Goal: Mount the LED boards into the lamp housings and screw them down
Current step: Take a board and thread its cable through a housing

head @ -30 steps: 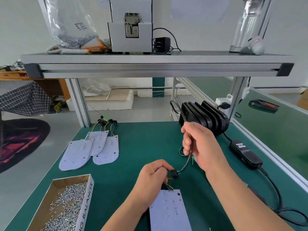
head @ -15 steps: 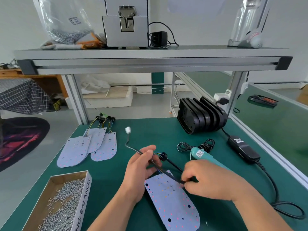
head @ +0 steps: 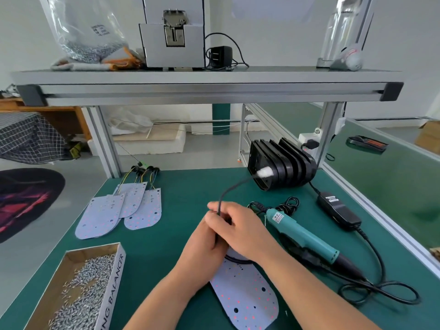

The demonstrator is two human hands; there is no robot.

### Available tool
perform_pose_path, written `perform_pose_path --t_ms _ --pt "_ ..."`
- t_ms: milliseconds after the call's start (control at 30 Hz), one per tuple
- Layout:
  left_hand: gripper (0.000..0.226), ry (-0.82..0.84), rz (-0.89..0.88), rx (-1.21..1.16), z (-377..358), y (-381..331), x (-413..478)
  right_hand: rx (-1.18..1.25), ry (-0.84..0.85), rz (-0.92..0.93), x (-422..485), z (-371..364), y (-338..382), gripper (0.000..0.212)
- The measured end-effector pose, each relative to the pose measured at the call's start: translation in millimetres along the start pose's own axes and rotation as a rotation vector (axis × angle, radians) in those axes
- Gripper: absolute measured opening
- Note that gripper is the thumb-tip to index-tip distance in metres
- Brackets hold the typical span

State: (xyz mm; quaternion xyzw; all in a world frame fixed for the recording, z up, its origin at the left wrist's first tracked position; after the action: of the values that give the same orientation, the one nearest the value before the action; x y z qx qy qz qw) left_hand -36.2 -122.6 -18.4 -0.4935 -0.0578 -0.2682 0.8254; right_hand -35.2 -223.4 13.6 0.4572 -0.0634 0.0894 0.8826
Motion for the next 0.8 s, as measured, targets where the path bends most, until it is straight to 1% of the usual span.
perform_pose_path --t_ms 33,67,100,133,200,233,300,367,400,467,500,533,600,667,700,800 --pt "0.051 -0.004 -0.010 0.006 0 -1 -1 0.027 -0.037 0.036 0 -1 4 0.045" --pt "0.047 -0.011 0.011 -0.009 0 0 -2 0.079 -0.080 0.046 -1 1 5 0.037" --pt "0.041 -0.005 0.050 -0.069 0 4 -4 0.137 -0.131 0.033 -2 5 3 0.035" --pt "0.045 0.006 0.106 -0.123 1 9 -5 0.204 -0.188 0.013 -4 12 -1 0.035" --pt "0.062 -0.004 0.209 -0.160 7 19 -9 0.372 -0.283 -0.050 -7 30 -11 0.037" --pt "0.060 -0.005 0.239 -0.131 8 23 -8 0.469 -0.311 -0.090 -10 39 -17 0.037" --pt "0.050 0.014 0.282 0.024 7 27 -7 0.612 -0.320 -0.126 -16 54 -24 0.036" --pt "0.046 0.057 0.226 0.294 3 23 -4 0.650 -0.279 -0.110 -21 66 -25 0.035" --pt "0.045 0.073 0.195 0.431 2 20 -4 0.636 -0.247 -0.090 -24 69 -24 0.033" --pt "0.045 0.098 0.201 0.591 1 18 -6 0.515 -0.181 -0.020 -29 75 -19 0.023" --pt "0.052 0.111 0.237 0.632 1 18 -10 0.443 -0.149 0.026 -31 76 -16 0.022" --pt "0.062 0.125 0.274 0.653 2 18 -13 0.383 -0.136 0.079 -33 78 -12 0.029" --pt "0.079 0.171 0.323 0.688 4 18 -20 0.294 -0.181 0.165 -37 82 -6 0.048" --pt "0.085 0.227 0.347 0.712 5 14 -24 0.195 -0.247 0.220 -39 84 -2 0.058" --pt "0.084 0.245 0.355 0.725 6 11 -26 0.145 -0.274 0.238 -40 84 0 0.057" --pt "0.073 0.281 0.363 0.825 9 2 -27 0.077 -0.342 0.263 -41 84 2 0.042"
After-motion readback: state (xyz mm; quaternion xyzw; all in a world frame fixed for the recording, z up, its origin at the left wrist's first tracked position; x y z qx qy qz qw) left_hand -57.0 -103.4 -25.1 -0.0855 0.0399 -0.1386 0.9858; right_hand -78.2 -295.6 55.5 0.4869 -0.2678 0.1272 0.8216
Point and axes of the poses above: each hand's wrist, its own x-axis towards the middle knuckle, its own z-axis out of the back of the hand, y = z × x, the point moved 8 cm from there along x, towards the middle knuckle, and after that the axes turned 6 degrees about x, right-handed, at the moved point
